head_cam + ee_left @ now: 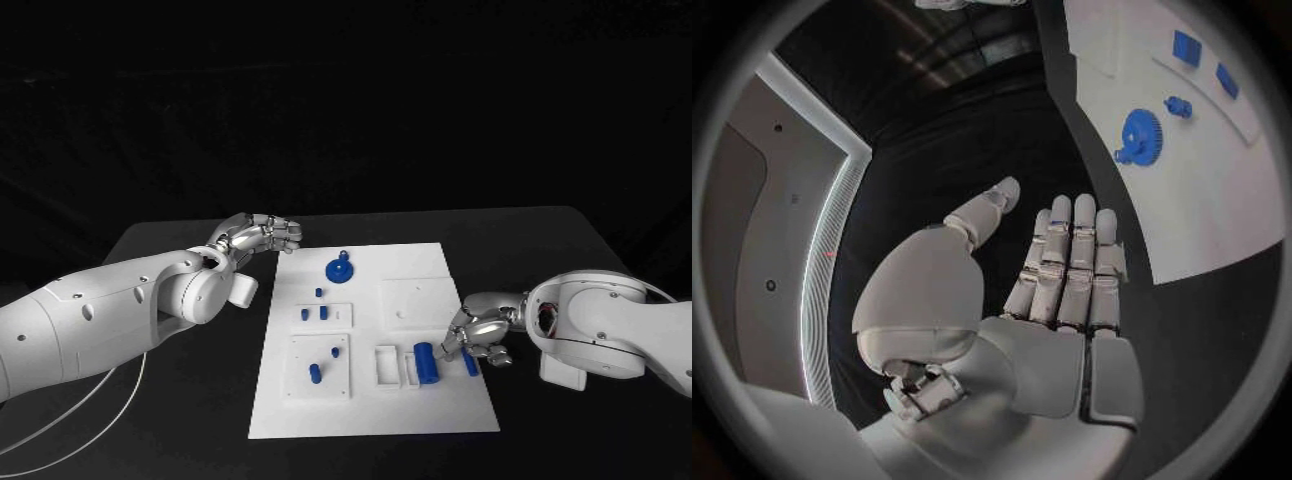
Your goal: Assemble the parts on the task board
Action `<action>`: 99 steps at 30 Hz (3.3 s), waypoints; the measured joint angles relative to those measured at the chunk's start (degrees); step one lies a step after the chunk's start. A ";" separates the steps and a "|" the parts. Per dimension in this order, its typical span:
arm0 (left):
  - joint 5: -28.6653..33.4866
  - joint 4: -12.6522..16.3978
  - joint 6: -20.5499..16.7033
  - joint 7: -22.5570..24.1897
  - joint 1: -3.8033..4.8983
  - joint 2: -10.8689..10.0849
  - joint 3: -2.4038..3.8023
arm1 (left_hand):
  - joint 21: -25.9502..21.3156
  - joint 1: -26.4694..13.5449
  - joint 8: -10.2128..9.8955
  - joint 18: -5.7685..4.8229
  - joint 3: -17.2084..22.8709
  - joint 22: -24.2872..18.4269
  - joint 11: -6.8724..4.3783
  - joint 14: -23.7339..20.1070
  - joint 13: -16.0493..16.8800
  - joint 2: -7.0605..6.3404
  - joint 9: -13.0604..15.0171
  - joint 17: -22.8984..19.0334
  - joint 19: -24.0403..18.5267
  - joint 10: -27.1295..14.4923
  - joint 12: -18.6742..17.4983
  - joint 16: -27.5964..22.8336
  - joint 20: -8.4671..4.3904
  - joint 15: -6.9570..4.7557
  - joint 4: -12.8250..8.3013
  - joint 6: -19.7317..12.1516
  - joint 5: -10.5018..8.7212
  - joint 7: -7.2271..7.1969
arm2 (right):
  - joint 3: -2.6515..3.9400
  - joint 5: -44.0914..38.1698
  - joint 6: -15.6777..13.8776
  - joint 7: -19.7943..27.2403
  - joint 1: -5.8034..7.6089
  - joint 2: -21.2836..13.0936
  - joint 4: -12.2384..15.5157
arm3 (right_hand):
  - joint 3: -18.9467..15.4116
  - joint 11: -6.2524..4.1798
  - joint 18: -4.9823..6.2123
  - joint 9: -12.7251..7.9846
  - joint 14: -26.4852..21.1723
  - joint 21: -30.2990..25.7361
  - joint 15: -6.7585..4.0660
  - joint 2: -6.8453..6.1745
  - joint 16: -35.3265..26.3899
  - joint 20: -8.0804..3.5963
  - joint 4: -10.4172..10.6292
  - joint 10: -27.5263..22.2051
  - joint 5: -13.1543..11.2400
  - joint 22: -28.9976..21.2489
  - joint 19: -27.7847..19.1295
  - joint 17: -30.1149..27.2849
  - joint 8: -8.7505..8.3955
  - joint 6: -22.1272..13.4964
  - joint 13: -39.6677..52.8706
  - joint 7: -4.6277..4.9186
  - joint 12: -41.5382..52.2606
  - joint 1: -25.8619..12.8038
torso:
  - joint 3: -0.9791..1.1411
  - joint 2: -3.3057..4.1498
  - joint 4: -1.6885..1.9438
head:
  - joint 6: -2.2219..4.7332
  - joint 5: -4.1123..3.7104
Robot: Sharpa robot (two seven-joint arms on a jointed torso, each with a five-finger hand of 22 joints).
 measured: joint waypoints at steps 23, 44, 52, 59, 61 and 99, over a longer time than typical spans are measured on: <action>0.00 -0.06 0.28 0.00 0.00 -0.18 -0.01 | 0.00 0.00 0.00 0.00 -0.15 0.05 -0.14 0.00 0.01 0.00 -0.04 0.16 0.00 -0.16 0.00 0.00 0.00 0.00 0.15 0.00 0.00 0.00 | -1.98 -1.34 -0.99 -3.60 -0.03 2.78 -0.72 | -2.28 -0.20 -0.35 0.30 0.10 0.70 -0.27 0.53 -0.16 -0.60 -1.34 0.21 -8.44 0.05 -0.63 1.30 -0.83 0.42 1.75 0.01 -0.35 -4.60 | -0.03 0.03 0.02 | -0.81 0.32; 0.00 -0.09 0.33 -0.05 0.00 -0.27 -0.01 | -0.21 0.00 0.00 0.00 -0.15 0.10 -0.14 0.00 -0.03 0.00 -0.04 0.28 0.00 -0.16 0.00 -0.22 0.00 0.00 0.15 0.00 0.00 0.00 | -2.61 -2.93 -3.23 -3.16 -0.47 6.59 -1.68 | -1.08 -0.20 -0.35 0.88 0.12 1.26 -0.25 1.32 -0.14 -0.56 -2.54 0.21 -6.99 0.04 -0.63 1.91 -1.18 0.95 2.49 -0.14 -0.35 -4.26 | -0.11 0.04 0.00 | -1.42 1.00; 0.00 -0.09 0.34 -0.07 0.00 -0.36 -0.02 | -0.21 0.00 0.00 0.00 -0.31 0.10 -0.14 0.00 -0.03 0.00 -0.04 0.33 0.00 -0.16 0.00 -0.22 0.00 0.00 -0.01 0.00 0.00 0.00 | -2.80 -2.98 -3.53 -2.88 -0.48 6.92 -1.97 | 1.73 -0.50 -0.34 2.88 0.33 1.60 -0.44 3.72 -0.16 -0.47 -2.12 0.51 -8.46 0.03 -0.70 2.19 -1.18 1.50 2.80 -0.03 -0.35 -3.21 | -0.12 0.03 0.03 | -1.55 1.13; 0.00 -0.09 0.34 -0.08 0.00 -0.38 -0.02 | -0.21 0.00 0.00 0.00 -0.31 0.15 -0.14 0.00 -0.03 0.00 -0.03 0.33 -0.01 -0.15 0.00 -0.22 0.00 0.00 -0.01 0.00 0.00 0.00 | -2.91 -2.91 -4.25 -2.35 -0.57 6.69 -1.75 | 15.89 -0.68 -0.35 2.87 0.84 2.41 -0.56 -0.91 -0.50 0.36 6.82 1.57 -18.75 0.03 -0.31 2.74 -1.66 3.06 3.13 -0.36 -1.07 1.07 | -0.12 0.03 0.02 | -1.60 1.31; 0.00 -0.09 0.34 -0.08 0.00 -0.38 -0.02 | -0.21 0.00 0.00 0.00 -0.31 0.15 -0.14 0.00 -0.02 0.00 -0.03 0.38 -0.01 -0.16 0.00 -0.22 0.00 0.00 -0.01 0.00 0.00 0.00 | -2.94 -2.82 -4.53 -2.21 -0.60 6.51 -1.59 | 16.74 -0.59 -0.35 2.87 0.84 2.58 -0.56 -1.08 -0.50 0.51 7.67 1.65 -18.88 0.03 -0.27 2.75 -1.66 3.23 3.18 -0.33 -1.07 1.22 | -0.12 0.03 0.02 | -1.58 1.38; 0.00 0.00 0.41 -0.17 0.00 -0.25 -0.02 | -0.21 0.00 0.00 0.00 -0.31 0.24 -0.14 0.00 -0.06 0.00 -0.08 0.57 -0.01 -0.15 0.00 -0.45 0.00 0.00 -0.01 0.00 -0.23 0.00 | -3.41 2.78 -5.74 -4.05 2.42 10.79 -1.42 | 19.21 -0.90 -0.29 1.34 1.24 3.03 -0.54 -2.53 -0.49 0.86 8.15 1.95 -19.10 0.02 -0.22 3.05 -1.11 3.66 3.29 -0.40 -1.17 -0.21 | -0.22 0.04 0.03 | -1.82 1.66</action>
